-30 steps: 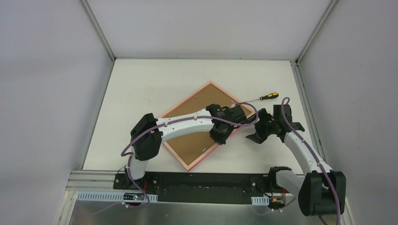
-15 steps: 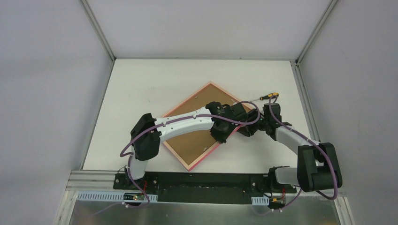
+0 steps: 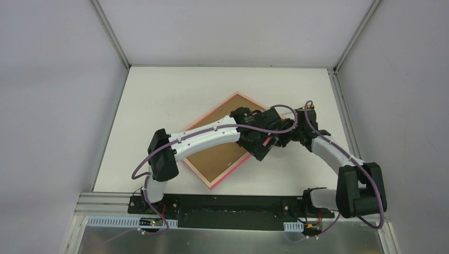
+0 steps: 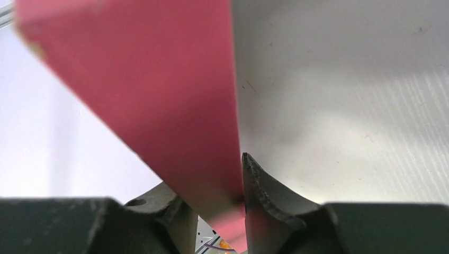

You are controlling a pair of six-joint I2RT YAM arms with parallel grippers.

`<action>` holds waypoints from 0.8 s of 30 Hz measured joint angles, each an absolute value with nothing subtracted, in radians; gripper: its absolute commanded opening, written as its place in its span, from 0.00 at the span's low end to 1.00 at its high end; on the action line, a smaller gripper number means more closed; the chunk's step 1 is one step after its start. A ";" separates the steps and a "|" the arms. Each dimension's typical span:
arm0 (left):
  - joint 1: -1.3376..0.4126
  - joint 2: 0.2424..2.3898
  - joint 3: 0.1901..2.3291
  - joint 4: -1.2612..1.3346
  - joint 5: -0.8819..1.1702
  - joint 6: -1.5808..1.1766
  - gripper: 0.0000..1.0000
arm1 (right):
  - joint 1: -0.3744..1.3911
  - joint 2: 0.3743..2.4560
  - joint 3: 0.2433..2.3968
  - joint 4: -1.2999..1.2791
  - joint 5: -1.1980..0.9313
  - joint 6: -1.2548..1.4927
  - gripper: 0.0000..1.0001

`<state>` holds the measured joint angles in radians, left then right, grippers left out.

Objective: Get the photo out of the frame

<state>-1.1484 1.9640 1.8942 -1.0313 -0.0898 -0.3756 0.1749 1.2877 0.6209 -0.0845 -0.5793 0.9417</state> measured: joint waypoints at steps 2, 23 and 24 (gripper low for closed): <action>-1.155 1.964 1.918 -1.041 -0.128 -0.373 0.99 | 0.176 1.288 0.653 -0.128 -0.575 0.938 0.00; -1.301 2.097 2.018 -1.151 -0.585 -0.279 0.80 | 0.183 1.291 0.881 -0.484 -0.474 0.977 0.00; -1.301 2.097 2.022 -1.153 -0.608 -0.271 0.79 | 0.184 1.291 0.884 -0.488 -0.470 0.982 0.00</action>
